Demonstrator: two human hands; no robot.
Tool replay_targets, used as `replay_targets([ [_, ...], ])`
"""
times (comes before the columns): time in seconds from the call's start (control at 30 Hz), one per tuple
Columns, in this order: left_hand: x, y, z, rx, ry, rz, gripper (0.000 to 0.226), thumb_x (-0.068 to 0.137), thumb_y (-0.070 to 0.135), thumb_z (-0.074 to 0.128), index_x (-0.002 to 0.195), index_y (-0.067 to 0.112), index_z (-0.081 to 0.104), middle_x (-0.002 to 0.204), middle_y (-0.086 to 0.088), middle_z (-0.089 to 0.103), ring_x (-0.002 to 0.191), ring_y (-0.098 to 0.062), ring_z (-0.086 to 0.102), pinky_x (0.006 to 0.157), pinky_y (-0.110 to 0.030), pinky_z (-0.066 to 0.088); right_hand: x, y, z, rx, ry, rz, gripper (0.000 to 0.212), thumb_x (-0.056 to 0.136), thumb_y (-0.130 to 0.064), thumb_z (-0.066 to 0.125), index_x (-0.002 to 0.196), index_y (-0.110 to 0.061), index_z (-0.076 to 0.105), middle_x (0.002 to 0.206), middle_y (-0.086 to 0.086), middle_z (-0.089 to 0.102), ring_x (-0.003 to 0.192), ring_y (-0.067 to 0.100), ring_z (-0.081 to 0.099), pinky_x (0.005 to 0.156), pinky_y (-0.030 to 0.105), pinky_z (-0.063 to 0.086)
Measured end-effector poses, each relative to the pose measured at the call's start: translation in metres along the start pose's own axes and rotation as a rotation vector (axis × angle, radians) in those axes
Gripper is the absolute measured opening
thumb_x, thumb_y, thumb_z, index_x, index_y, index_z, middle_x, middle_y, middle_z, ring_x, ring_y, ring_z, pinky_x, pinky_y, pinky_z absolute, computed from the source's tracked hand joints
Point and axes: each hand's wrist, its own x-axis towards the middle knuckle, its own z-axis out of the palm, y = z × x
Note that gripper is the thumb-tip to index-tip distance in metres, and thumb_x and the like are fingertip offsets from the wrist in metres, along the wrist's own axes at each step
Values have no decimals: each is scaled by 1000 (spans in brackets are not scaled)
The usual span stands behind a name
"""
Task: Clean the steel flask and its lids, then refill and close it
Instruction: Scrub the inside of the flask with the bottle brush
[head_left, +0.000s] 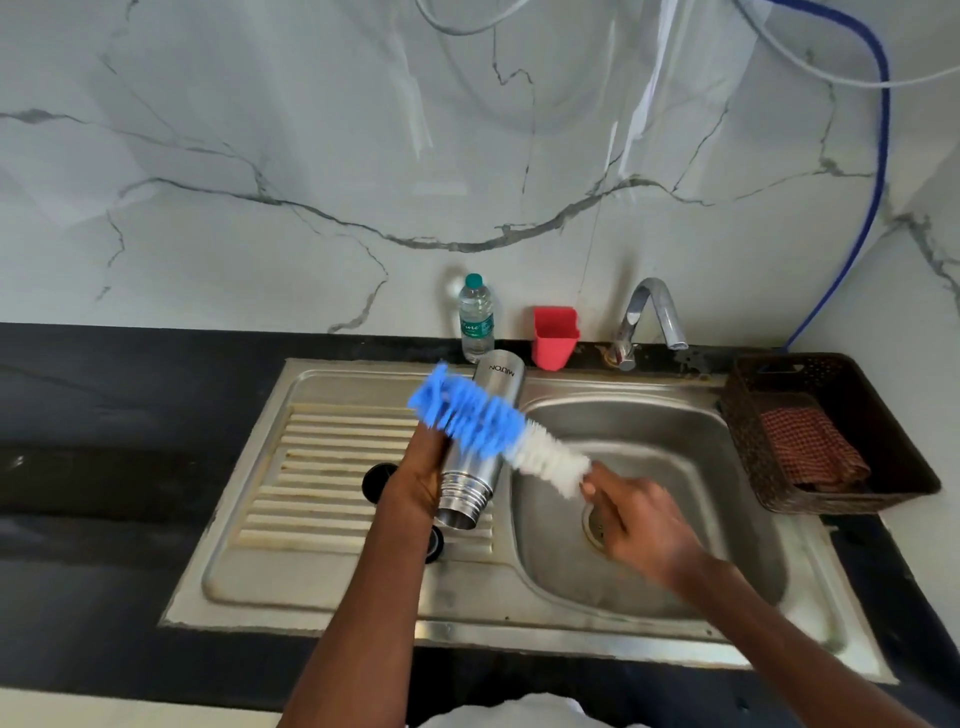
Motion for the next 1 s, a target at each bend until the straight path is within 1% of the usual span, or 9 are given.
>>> replay_targets([
  [0.13,-3,5,8,-55,-100,-71,53,100,37,58,118,-11,71,111,-33,66,84,-41,70,79,-46,63,27,23,4,-101,13,290,23,101,-24,49,121,-29,58,78,19,71,73,46,66,59,40,42],
  [0.23,-15,1,-2,-128,-146,-59,62,76,38,86,114,-8,70,100,-28,73,70,-34,74,61,-39,65,13,15,-7,-146,29,43,30,93,-27,43,120,-29,56,66,9,68,58,39,64,48,34,41],
  [0.33,-47,-5,-3,-262,-189,59,62,30,0,104,83,4,72,58,-9,66,39,-17,63,35,-25,51,-16,8,-6,-101,-47,-195,40,81,-19,42,118,-28,55,63,1,65,49,29,58,42,28,42],
  [0.4,-48,-7,-3,-211,-160,89,33,57,12,100,80,10,75,66,-5,71,51,-18,67,48,-26,58,-13,14,-2,-131,-47,-142,44,76,-12,46,116,-29,54,63,3,65,49,32,60,42,28,43],
  [0.57,-7,11,5,-82,-198,-32,66,94,47,71,132,-6,62,107,-27,67,88,-38,65,80,-48,61,28,27,2,-159,16,262,40,84,-1,58,115,-26,56,68,18,68,59,45,63,50,37,39],
  [0.77,-18,-14,-30,-313,-226,-33,62,32,28,111,76,2,77,70,-10,73,47,-16,65,50,-24,57,-6,8,-3,-187,36,-207,48,74,-14,45,118,-26,57,65,1,66,48,31,61,37,30,46],
  [0.83,-16,-22,-35,-435,-109,-23,35,55,14,105,75,-1,80,79,-15,77,53,-26,73,50,-35,62,-7,7,-2,-188,5,-182,53,69,-11,46,117,-28,56,65,0,65,48,30,60,38,30,47],
  [0.93,-6,-6,-14,-310,-174,-4,72,76,37,92,126,-10,70,117,-29,72,91,-39,77,78,-48,66,19,5,-6,-230,11,85,49,72,-5,56,114,-29,54,70,10,69,59,42,64,46,36,45],
  [1.0,5,8,-7,-246,-331,-33,95,80,53,85,145,-9,52,121,-32,65,95,-39,73,83,-45,64,34,4,-8,-204,-23,284,39,86,-6,54,119,-28,57,79,19,70,71,48,64,55,39,39],
])
